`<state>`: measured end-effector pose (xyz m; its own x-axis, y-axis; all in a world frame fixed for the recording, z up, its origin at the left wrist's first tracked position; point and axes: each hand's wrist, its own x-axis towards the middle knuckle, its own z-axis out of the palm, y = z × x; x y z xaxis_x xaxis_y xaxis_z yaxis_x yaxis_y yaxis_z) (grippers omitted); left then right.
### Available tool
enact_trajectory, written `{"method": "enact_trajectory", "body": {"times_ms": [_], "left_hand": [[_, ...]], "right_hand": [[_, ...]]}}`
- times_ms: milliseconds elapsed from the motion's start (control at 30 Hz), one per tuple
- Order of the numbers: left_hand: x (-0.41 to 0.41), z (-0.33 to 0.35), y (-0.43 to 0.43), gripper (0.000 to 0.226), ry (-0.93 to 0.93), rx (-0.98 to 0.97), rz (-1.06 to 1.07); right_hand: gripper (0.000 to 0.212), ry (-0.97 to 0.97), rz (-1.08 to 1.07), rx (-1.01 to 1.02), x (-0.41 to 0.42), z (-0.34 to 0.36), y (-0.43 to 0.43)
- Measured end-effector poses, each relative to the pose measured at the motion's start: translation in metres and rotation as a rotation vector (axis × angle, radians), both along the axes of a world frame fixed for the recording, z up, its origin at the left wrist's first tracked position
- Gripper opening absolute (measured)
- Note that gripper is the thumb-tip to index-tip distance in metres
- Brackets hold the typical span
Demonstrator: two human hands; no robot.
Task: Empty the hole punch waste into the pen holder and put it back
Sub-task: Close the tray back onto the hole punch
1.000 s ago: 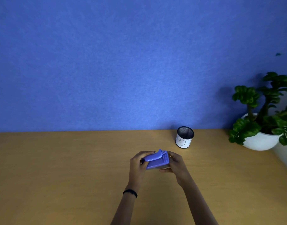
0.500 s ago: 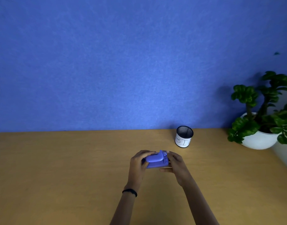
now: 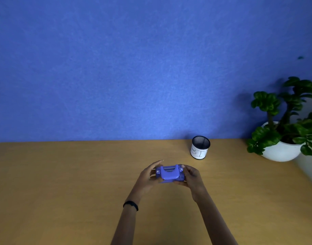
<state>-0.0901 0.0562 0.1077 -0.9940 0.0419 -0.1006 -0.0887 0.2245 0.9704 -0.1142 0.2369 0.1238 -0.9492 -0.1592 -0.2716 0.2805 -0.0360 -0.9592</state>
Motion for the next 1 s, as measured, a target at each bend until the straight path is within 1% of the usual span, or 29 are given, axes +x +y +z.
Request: {"method": "enact_trajectory", "body": {"times_ms": [100, 233, 333, 467, 600, 733, 867, 1000], "left_hand": [[0.001, 0.0, -0.003, 0.054, -0.084, 0.057, 0.017], [0.002, 0.002, 0.0, 0.031, -0.179, 0.208, 0.09], [0.003, 0.002, 0.003, 0.024, -0.258, 0.31, 0.209], [0.004, 0.001, 0.01, 0.022, -0.326, 0.328, 0.327], [0.005, 0.0, 0.015, 0.022, -0.368, 0.332, 0.357], [0.004, 0.001, 0.016, 0.021, -0.381, 0.346, 0.378], [0.006, -0.002, 0.014, 0.02, -0.373, 0.344, 0.398], [0.007, -0.008, 0.012, 0.02, -0.359, 0.336, 0.459]], "right_hand": [[0.029, 0.002, -0.016, -0.003, -0.001, -0.003, 0.004], [0.029, 0.013, -0.024, 0.003, -0.001, -0.007, 0.006], [0.029, 0.009, -0.032, 0.008, 0.0, -0.011, 0.005], [0.03, 0.016, -0.046, 0.004, 0.003, -0.013, 0.002], [0.03, 0.041, -0.066, 0.007, 0.003, -0.015, 0.0], [0.03, 0.045, -0.069, 0.0, 0.003, -0.018, 0.0], [0.03, 0.007, -0.044, -0.02, 0.004, -0.023, 0.001], [0.037, -0.03, 0.03, -0.077, 0.003, -0.032, 0.006]]}}
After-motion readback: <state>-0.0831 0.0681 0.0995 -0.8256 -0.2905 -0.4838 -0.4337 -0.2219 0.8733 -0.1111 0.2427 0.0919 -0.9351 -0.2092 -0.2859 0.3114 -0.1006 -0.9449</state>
